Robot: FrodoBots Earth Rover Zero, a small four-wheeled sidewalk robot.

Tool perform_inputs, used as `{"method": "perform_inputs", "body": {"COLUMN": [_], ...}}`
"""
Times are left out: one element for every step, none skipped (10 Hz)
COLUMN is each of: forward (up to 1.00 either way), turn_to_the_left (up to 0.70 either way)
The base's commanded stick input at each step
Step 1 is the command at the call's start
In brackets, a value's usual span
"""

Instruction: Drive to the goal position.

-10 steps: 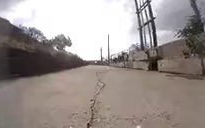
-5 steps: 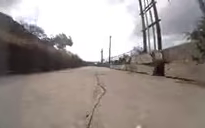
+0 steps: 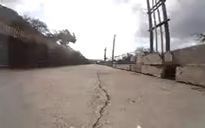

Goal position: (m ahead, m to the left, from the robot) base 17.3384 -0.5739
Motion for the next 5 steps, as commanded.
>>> {"method": "perform_inputs", "body": {"forward": [1.00, 1.00, 1.00, 1.00, 1.00], "turn_to_the_left": [0.00, 0.00, 0.00, 0.00, 0.00]}}
